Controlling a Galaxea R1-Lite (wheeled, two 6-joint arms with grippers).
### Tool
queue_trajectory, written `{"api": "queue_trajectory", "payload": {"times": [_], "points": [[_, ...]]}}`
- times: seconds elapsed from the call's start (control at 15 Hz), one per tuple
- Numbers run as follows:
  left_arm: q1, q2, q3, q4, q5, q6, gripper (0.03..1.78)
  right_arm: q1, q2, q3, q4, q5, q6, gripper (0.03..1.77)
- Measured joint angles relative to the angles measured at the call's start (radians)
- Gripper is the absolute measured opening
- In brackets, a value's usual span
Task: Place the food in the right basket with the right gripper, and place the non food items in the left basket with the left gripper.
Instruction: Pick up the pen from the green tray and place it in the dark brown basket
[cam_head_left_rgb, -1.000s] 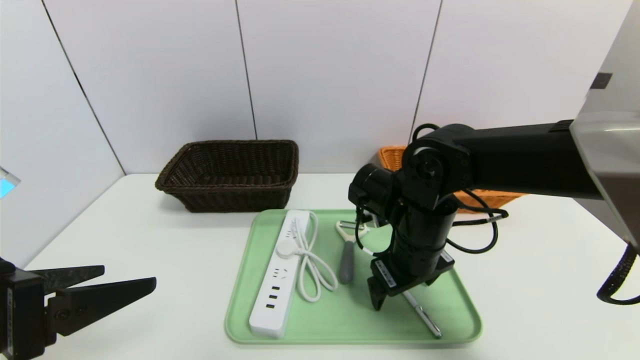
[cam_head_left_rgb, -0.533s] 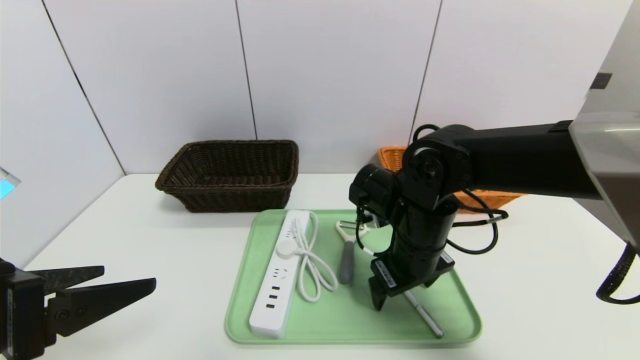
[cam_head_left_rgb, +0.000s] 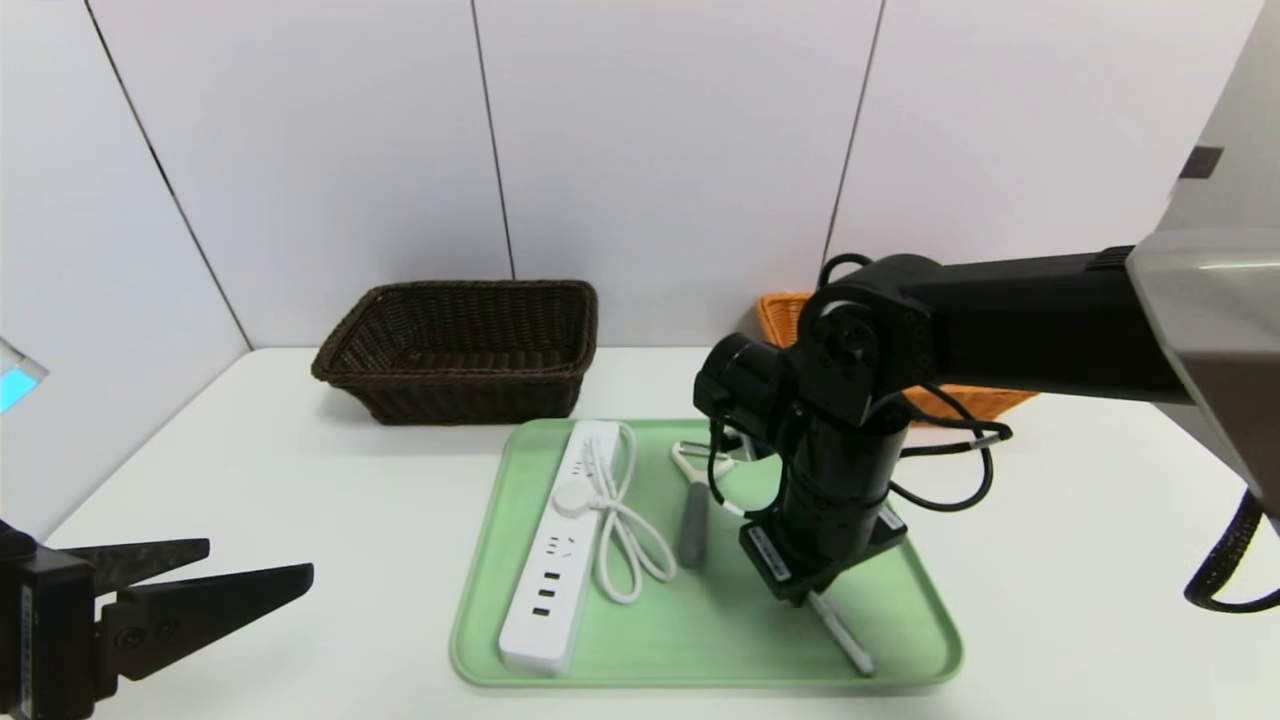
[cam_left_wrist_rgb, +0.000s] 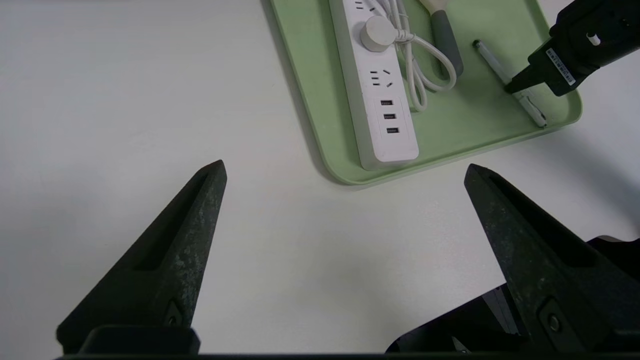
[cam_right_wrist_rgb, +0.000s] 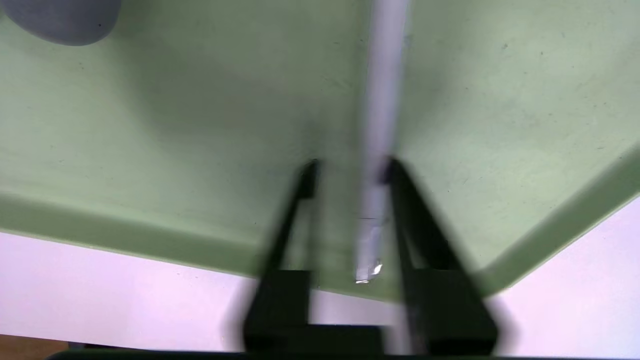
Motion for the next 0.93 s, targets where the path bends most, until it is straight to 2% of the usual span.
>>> {"api": "queue_trajectory", "payload": {"times": [0.2, 0.4, 0.53, 0.73, 0.93], "points": [[0.000, -0.005, 0.006, 0.001, 0.000, -0.001, 1.69, -0.001, 0.001, -0.003, -0.005, 0.000, 0.020, 0.08], [0.000, -0.010, 0.010, 0.001, 0.001, -0.001, 1.69, 0.006, -0.013, -0.010, -0.083, -0.015, 0.026, 0.08], [0.000, -0.014, 0.018, 0.002, 0.001, 0.002, 1.69, 0.024, -0.037, -0.038, -0.186, -0.030, 0.027, 0.08], [0.000, -0.018, 0.024, 0.004, 0.001, 0.003, 1.69, 0.062, -0.066, -0.100, -0.387, -0.098, 0.028, 0.08], [0.000, -0.019, 0.026, 0.016, 0.001, 0.006, 1.69, 0.091, -0.071, -0.132, -0.585, -0.211, 0.018, 0.08]]}}
